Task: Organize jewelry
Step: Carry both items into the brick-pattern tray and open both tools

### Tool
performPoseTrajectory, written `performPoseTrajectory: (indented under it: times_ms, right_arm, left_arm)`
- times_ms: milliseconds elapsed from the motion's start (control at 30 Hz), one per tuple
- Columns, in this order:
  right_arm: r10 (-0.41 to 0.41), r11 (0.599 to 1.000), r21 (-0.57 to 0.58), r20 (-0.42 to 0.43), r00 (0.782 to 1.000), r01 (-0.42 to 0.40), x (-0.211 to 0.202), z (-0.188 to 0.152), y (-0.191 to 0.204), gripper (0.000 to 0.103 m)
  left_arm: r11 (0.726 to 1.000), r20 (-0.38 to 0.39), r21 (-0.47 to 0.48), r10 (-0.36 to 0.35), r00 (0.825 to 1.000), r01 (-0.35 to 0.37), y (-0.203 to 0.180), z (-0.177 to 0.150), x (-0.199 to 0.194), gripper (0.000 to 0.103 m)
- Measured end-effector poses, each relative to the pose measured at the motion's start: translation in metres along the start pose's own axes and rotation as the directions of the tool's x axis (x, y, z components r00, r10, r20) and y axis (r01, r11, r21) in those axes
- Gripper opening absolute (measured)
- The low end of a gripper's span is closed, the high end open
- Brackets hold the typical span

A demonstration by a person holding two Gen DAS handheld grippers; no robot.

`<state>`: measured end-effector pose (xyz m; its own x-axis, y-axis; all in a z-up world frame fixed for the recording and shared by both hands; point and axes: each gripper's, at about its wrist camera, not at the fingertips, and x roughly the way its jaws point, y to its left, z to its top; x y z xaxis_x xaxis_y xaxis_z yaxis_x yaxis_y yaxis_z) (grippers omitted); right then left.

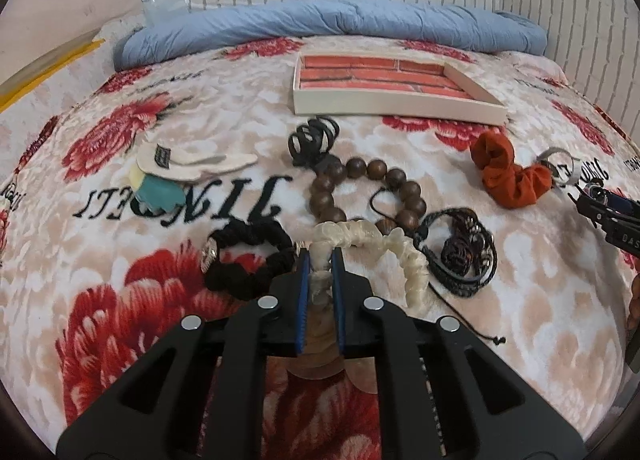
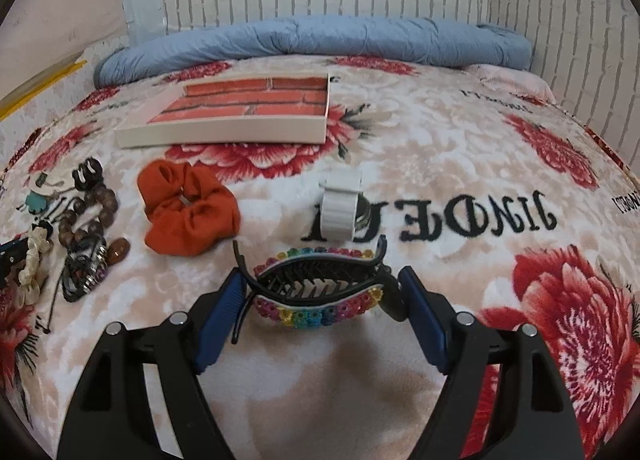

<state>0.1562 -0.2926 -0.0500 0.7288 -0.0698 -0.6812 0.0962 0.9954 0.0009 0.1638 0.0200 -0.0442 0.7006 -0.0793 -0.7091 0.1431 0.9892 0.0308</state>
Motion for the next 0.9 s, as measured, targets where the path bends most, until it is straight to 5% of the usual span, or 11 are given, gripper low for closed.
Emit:
performPoseTrajectory:
  times_ms: [267, 500, 900]
  right_arm:
    - [0.03, 0.999, 0.008, 0.087, 0.996, -0.031, -0.017, 0.035, 0.01, 0.077]
    - [0.05, 0.999, 0.01, 0.142, 0.989, -0.052, -0.004, 0.083, 0.025, 0.077]
    - [0.033, 0.997, 0.065, 0.142, 0.989, -0.043, 0.084, 0.191, 0.042, 0.077]
  left_arm:
    - [1.0, 0.07, 0.003, 0.03, 0.997, -0.03, -0.001, 0.033, -0.004, 0.009]
    - [0.999, 0.138, -0.011, 0.049, 0.989, -0.048, -0.002, 0.093, 0.01, 0.009]
    - [0.997, 0.148, -0.046, 0.064, 0.987, -0.058, -0.006, 0.225, 0.089, 0.009]
